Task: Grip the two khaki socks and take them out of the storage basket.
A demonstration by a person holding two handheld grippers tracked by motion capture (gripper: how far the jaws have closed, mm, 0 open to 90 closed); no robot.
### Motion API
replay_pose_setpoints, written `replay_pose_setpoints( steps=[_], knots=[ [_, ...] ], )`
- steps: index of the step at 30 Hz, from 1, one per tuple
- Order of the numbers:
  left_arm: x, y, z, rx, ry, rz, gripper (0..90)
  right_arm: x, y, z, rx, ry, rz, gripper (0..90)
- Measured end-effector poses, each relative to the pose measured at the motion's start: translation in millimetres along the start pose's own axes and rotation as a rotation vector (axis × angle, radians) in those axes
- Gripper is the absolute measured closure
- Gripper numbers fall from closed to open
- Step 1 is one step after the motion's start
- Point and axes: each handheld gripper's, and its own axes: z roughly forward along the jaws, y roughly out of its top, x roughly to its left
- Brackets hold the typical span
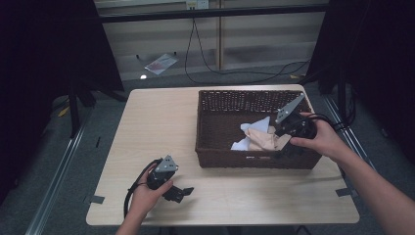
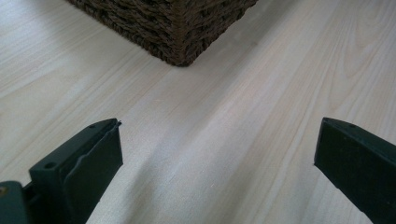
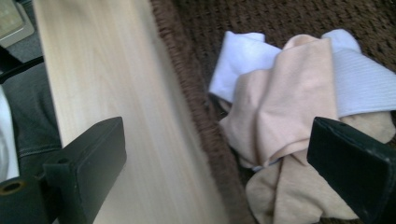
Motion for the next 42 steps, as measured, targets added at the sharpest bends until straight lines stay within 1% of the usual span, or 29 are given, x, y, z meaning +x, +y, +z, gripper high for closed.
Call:
replay_pose_setpoints(
  steps=[2, 3, 5, 6, 8, 9, 11, 12, 13, 14, 15, 16, 18, 20, 21, 23, 25, 27, 30, 31, 33, 35, 37, 39, 41, 42],
  knots=[
    [0.1, 0.0, -0.4, -0.003, -0.001, -0.001, 0.8, -2.5, 1.5, 1.4, -0.003, -0.005, 0.006, 5.2],
    [0.4, 0.0, -0.6, -0.005, -0.004, 0.0, 0.8, -7.3, 4.1, 4.0, 0.0, -0.013, 0.017, 6.6],
    [0.3, -0.1, -0.6, -0.012, -0.006, -0.008, 0.8, -12.0, 6.9, 6.6, -0.009, -0.022, 0.028, 9.2],
    [0.3, -0.1, -0.6, -0.012, -0.006, -0.008, 0.8, -12.0, 6.9, 6.6, -0.009, -0.022, 0.028, 9.2],
    [0.5, -0.1, -0.8, -0.015, -0.006, -0.011, 0.8, -16.9, 10.1, 9.4, -0.009, -0.028, 0.047, 11.2],
    [0.7, 0.0, -1.1, -0.014, -0.004, -0.01, 0.8, -18.6, 11.0, 10.6, -0.011, -0.033, 0.048, 12.0],
    [0.8, 0.1, -1.3, -0.016, -0.005, -0.011, 0.8, -25.2, 14.1, 15.9, 0.004, -0.051, 0.061, 16.0],
    [0.8, 0.1, -1.3, -0.016, -0.005, -0.011, 0.8, -25.2, 14.1, 15.9, 0.004, -0.051, 0.061, 16.0],
    [0.8, 0.1, -1.3, -0.016, -0.005, -0.011, 0.8, -29.0, 15.4, 19.5, 0.006, -0.063, 0.071, 20.7],
    [0.5, -0.2, -0.8, -0.017, -0.009, -0.015, 0.8, -30.4, 16.0, 21.3, 0.007, -0.07, 0.074, 22.6],
    [0.5, 0.0, -0.9, -0.015, -0.006, -0.012, 0.8, -31.3, 16.4, 22.9, 0.006, -0.08, 0.082, 24.0],
    [0.5, 0.0, -0.9, -0.015, -0.006, -0.012, 0.8, -31.3, 16.4, 22.9, 0.006, -0.08, 0.082, 24.0],
    [0.7, -0.2, -0.5, -0.018, -0.008, -0.013, 0.8, -34.4, 17.2, 29.9, 0.014, -0.083, 0.091, 26.1],
    [0.7, -0.1, -0.5, -0.02, -0.004, -0.013, 0.8, -35.2, 17.3, 32.4, 0.022, -0.083, 0.093, 27.6],
    [0.6, 0.0, -0.3, -0.027, -0.004, -0.019, 0.8, -37.2, 16.7, 36.8, 0.027, -0.091, 0.093, 30.2],
    [0.8, 0.2, -0.6, -0.026, 0.001, -0.016, 0.8, -38.0, 16.3, 38.8, 0.029, -0.094, 0.096, 31.0],
    [0.5, 0.3, 0.1, -0.023, 0.001, -0.019, 0.8, -38.9, 16.0, 41.2, 0.031, -0.092, 0.102, 35.8],
    [-0.3, 0.1, 1.9, -0.014, 0.0, -0.013, 0.8, -40.0, 16.5, 44.2, 0.034, -0.099, 0.099, 39.8],
    [-0.7, 0.3, 2.2, -0.01, -0.001, -0.011, 0.8, -40.2, 17.0, 45.7, 0.042, -0.105, 0.107, 41.0],
    [-0.6, 0.3, 2.0, -0.009, -0.001, -0.011, 0.8, -41.0, 17.4, 48.0, 0.048, -0.113, 0.101, 45.5],
    [-0.5, 0.3, 1.7, -0.008, 0.001, -0.01, 0.8, -41.2, 17.5, 49.5, 0.051, -0.115, 0.103, 46.1],
    [0.1, 0.0, 1.2, -0.01, 0.003, -0.013, 0.8, -41.5, 17.5, 54.6, 0.063, -0.113, 0.1, 50.3],
    [0.1, -0.2, 1.9, -0.013, -0.003, -0.016, 0.8, -41.7, 17.7, 56.1, 0.072, -0.114, 0.102, 50.6],
    [0.1, -0.1, 2.4, -0.006, 0.002, -0.011, 0.8, -43.9, 17.7, 60.2, 0.087, -0.119, 0.101, 52.5],
    [-0.1, 0.0, 2.5, -0.004, 0.0, -0.008, 0.8, -44.4, 17.7, 61.1, 0.087, -0.117, 0.103, 52.9],
    [-0.3, -0.1, 3.0, -0.012, -0.001, -0.012, 0.8, -45.2, 17.7, 62.2, 0.092, -0.117, 0.104, 53.2]
  ],
)
